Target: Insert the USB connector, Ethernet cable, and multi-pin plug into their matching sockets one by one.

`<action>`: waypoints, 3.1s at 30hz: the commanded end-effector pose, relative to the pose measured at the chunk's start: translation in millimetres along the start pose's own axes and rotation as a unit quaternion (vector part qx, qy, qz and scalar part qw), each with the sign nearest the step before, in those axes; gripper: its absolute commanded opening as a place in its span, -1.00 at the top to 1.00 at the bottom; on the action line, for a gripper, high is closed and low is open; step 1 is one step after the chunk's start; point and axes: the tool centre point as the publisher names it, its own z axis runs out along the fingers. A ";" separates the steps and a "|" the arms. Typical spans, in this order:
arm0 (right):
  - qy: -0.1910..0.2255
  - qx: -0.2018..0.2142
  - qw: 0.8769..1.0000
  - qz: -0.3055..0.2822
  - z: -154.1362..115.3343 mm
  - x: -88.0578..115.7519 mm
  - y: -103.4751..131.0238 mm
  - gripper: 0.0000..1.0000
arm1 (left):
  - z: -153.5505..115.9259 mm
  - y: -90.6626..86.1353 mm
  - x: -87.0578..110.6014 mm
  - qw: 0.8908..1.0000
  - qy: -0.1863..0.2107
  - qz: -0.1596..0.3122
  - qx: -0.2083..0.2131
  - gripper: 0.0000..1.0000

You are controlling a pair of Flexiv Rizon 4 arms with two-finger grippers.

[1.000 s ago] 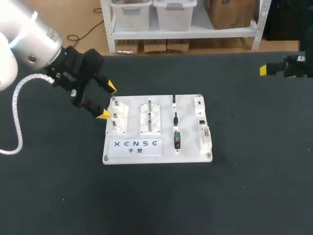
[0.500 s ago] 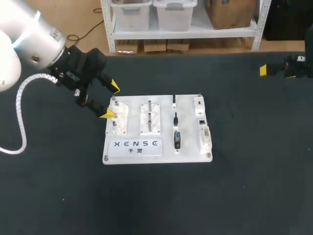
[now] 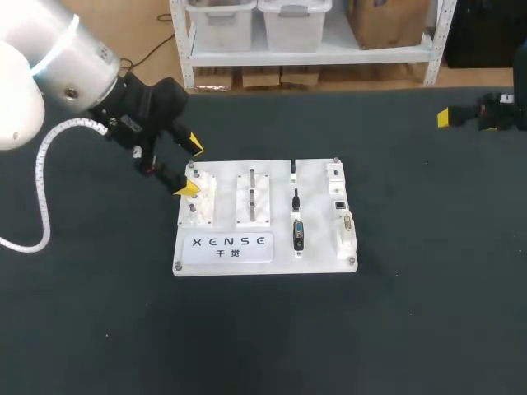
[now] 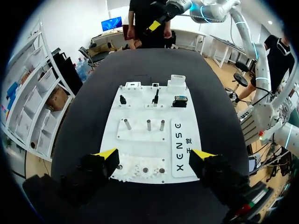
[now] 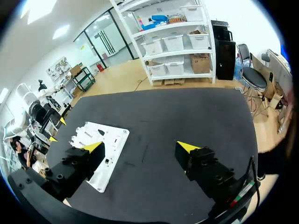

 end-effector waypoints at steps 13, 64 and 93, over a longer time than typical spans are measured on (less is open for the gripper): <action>-0.001 -0.004 1.000 -0.001 0.8 0.2 -1.9 -1.00 | 0.5 1.6 -0.2 1.000 0.002 0.000 0.002 -1.00; -0.001 -0.004 1.000 -0.001 0.8 0.2 -1.9 -1.00 | 16.5 12.6 -8.3 0.991 -0.125 -0.041 -0.020 -1.00; -0.001 -0.004 1.000 -0.001 0.8 0.2 -1.9 -1.00 | 15.8 18.7 -16.5 0.991 -0.128 -0.025 -0.023 -1.00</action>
